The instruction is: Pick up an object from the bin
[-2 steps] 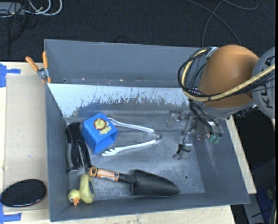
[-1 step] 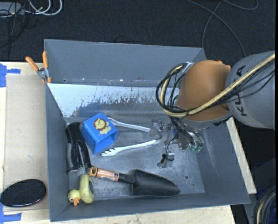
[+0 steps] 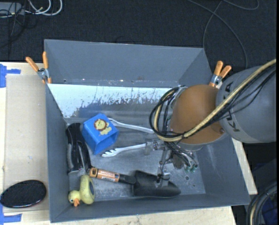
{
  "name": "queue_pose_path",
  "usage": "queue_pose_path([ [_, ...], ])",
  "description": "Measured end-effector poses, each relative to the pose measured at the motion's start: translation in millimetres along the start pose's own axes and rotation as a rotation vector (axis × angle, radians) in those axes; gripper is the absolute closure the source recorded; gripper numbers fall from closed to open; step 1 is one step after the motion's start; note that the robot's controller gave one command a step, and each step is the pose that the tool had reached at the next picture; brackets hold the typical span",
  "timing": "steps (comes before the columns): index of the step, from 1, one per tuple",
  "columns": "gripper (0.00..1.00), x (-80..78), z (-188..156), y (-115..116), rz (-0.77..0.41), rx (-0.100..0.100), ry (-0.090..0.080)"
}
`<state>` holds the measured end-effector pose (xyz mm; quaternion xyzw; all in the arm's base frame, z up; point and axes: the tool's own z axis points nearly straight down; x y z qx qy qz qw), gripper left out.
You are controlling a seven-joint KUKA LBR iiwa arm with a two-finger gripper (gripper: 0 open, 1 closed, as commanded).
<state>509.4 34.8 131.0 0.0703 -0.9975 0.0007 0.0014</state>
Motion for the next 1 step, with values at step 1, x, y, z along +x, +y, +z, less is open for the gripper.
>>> queue_pose_path([
  [1,0.00,24.6,20.2,-28.8,-0.052,-0.002,-0.005],
])
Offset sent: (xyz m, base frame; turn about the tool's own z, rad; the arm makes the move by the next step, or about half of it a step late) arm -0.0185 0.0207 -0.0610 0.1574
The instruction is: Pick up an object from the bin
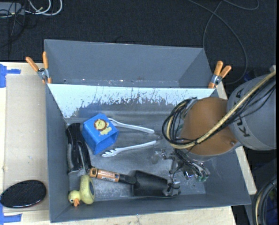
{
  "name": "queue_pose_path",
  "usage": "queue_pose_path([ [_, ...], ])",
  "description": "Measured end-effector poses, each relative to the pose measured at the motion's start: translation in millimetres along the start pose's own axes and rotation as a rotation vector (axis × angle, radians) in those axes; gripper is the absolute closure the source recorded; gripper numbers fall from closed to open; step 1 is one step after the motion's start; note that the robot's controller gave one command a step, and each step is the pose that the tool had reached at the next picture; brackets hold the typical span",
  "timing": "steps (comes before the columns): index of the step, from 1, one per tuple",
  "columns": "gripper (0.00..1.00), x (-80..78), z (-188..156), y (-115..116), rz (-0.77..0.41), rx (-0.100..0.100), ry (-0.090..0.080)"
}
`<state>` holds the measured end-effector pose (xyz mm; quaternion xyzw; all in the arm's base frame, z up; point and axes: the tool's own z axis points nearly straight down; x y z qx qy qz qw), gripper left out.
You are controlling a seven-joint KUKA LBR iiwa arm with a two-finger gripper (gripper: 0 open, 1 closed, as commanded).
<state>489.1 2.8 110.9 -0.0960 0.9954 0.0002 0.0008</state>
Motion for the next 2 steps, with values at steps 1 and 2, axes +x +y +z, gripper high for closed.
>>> queue_pose_path([
  [1,0.00,-10.6,36,44,0.208,0.000,0.000],
  [2,0.00,-17.3,45,70,0.186,0.001,-0.003],
])
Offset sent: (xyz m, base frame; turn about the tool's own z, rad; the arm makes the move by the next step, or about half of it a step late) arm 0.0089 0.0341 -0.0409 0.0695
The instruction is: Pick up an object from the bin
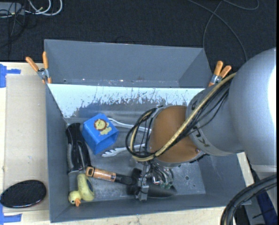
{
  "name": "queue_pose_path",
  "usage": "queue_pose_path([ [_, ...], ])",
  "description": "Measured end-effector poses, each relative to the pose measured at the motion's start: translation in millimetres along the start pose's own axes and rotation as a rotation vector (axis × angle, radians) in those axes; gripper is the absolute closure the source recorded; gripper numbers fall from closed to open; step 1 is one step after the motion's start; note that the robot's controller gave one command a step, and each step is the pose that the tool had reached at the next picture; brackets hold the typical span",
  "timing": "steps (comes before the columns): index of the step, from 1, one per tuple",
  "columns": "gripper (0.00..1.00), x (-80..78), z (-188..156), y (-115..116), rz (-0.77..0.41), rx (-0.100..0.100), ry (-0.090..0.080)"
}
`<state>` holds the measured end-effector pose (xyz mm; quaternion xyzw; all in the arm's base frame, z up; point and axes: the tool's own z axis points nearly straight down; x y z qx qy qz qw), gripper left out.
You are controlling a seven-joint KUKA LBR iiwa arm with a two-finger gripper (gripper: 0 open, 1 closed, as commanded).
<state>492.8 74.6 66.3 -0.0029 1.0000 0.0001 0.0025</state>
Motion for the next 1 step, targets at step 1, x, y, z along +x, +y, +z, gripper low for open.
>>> queue_pose_path([
  [1,1.00,-6.0,-4.4,-6.9,0.459,0.001,0.006],
])
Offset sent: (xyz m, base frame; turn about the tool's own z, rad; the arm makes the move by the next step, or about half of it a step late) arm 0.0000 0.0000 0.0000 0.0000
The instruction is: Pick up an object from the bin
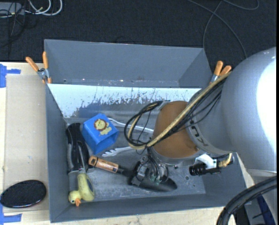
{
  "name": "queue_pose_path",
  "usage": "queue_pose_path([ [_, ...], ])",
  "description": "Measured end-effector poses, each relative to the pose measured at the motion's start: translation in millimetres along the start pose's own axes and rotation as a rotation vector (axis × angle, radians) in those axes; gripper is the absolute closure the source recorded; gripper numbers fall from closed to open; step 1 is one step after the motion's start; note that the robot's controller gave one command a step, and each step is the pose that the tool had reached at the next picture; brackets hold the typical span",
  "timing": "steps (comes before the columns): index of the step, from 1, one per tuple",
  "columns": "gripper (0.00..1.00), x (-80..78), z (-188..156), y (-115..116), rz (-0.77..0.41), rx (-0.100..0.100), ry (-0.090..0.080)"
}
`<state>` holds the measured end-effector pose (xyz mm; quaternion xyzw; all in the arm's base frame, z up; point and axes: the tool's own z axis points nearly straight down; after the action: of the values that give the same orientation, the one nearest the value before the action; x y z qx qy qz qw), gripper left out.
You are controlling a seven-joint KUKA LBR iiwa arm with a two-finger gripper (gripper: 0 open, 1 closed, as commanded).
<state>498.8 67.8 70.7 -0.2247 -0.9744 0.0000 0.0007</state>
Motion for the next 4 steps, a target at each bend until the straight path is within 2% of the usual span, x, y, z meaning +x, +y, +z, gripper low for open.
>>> queue_pose_path([
  [1,1.00,0.0,0,0,-0.001,0.000,0.000],
  [2,1.00,9.4,-7,4,0.000,0.001,0.002],
  [3,1.00,8.7,-6,5,0.000,0.000,0.001],
  [4,1.00,-7.3,0,64,-0.026,-0.002,0.001],
])
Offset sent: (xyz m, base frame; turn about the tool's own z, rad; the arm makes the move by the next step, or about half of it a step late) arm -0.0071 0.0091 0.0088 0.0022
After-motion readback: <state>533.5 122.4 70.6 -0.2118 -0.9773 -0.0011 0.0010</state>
